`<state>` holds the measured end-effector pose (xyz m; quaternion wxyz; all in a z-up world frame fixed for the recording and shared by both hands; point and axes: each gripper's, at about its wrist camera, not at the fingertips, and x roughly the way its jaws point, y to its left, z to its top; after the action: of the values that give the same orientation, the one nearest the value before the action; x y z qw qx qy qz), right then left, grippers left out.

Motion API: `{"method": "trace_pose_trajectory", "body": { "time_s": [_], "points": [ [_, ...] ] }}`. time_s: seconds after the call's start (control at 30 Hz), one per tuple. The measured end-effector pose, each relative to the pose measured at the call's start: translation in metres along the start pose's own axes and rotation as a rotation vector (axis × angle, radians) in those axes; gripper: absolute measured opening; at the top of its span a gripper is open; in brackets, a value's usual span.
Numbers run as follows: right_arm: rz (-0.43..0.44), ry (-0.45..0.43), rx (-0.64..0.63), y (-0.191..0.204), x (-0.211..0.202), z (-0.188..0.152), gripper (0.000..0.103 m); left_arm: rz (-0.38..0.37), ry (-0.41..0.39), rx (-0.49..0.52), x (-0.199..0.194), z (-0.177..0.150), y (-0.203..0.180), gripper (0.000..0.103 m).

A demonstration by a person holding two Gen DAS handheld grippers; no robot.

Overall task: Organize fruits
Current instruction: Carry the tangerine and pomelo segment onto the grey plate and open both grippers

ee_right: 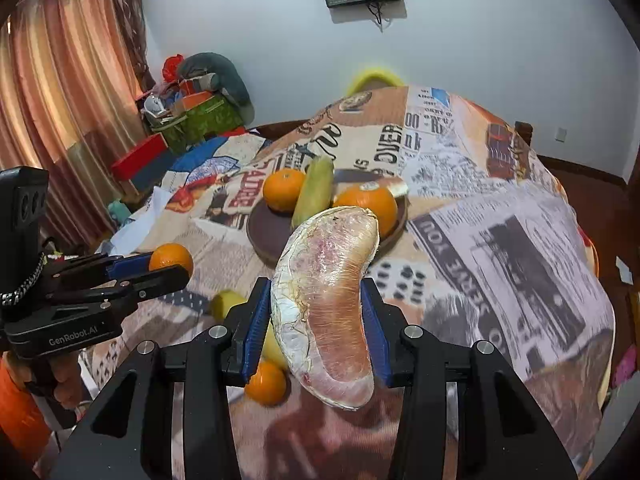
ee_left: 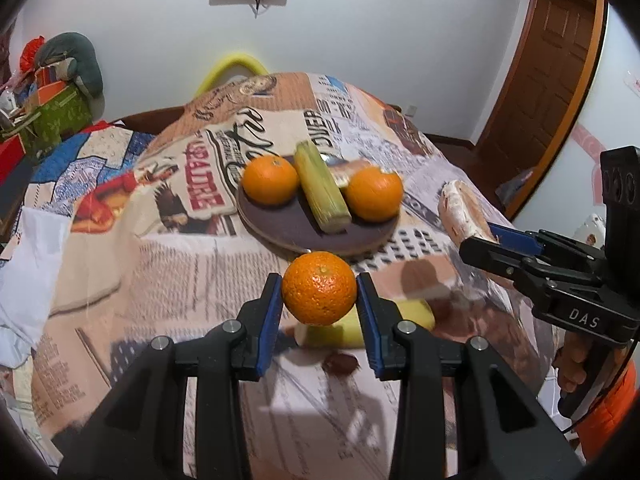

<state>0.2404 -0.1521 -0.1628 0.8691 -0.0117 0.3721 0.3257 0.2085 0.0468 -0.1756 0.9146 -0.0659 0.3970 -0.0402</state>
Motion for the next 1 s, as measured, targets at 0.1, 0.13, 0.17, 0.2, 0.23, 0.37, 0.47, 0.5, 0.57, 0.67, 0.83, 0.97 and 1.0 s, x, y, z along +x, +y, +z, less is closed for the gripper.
{"method": "trace_pose_trajectory", "body": {
  "time_s": [0.1,0.13,0.17,0.2,0.23,0.37,0.47,0.5,0.57,0.67,0.83,0.97,1.0],
  "points": [
    [0.003,-0.006,-0.003,-0.001,0.007,0.009,0.041,0.004,-0.014,-0.004,0.005,0.008,0.006,0.037],
    [0.003,-0.009,-0.004,-0.001,0.010,0.012,0.041,0.007,-0.018,-0.005,0.007,0.011,0.008,0.037],
    [0.004,-0.012,-0.006,-0.001,0.013,0.016,0.041,0.008,-0.020,-0.006,0.009,0.013,0.010,0.037],
    [0.005,-0.015,-0.008,-0.001,0.015,0.019,0.041,0.008,-0.020,-0.008,0.012,0.014,0.011,0.037],
    [0.005,-0.018,-0.010,-0.001,0.017,0.021,0.041,0.007,-0.019,-0.010,0.015,0.017,0.013,0.037],
    [0.012,-0.030,-0.014,0.000,0.027,0.034,0.041,0.018,-0.024,-0.008,0.028,0.028,0.019,0.037],
    [0.013,-0.035,-0.020,0.001,0.034,0.043,0.041,0.018,-0.028,-0.013,0.038,0.036,0.024,0.037],
    [0.016,-0.036,-0.024,0.002,0.038,0.047,0.041,0.019,-0.030,-0.013,0.042,0.039,0.026,0.037],
    [0.018,-0.037,-0.028,0.001,0.044,0.052,0.041,0.021,-0.030,-0.010,0.048,0.043,0.028,0.037],
    [0.017,-0.034,-0.035,0.000,0.053,0.060,0.041,0.024,-0.027,-0.003,0.060,0.050,0.031,0.037],
    [0.010,-0.016,-0.040,-0.002,0.073,0.068,0.041,0.023,-0.014,0.004,0.079,0.061,0.036,0.037],
    [0.013,0.013,-0.038,-0.006,0.088,0.073,0.041,0.010,0.012,-0.003,0.096,0.065,0.040,0.037],
    [0.016,0.020,-0.036,-0.006,0.092,0.075,0.041,0.008,0.022,-0.003,0.101,0.066,0.041,0.037]
  ]
}}
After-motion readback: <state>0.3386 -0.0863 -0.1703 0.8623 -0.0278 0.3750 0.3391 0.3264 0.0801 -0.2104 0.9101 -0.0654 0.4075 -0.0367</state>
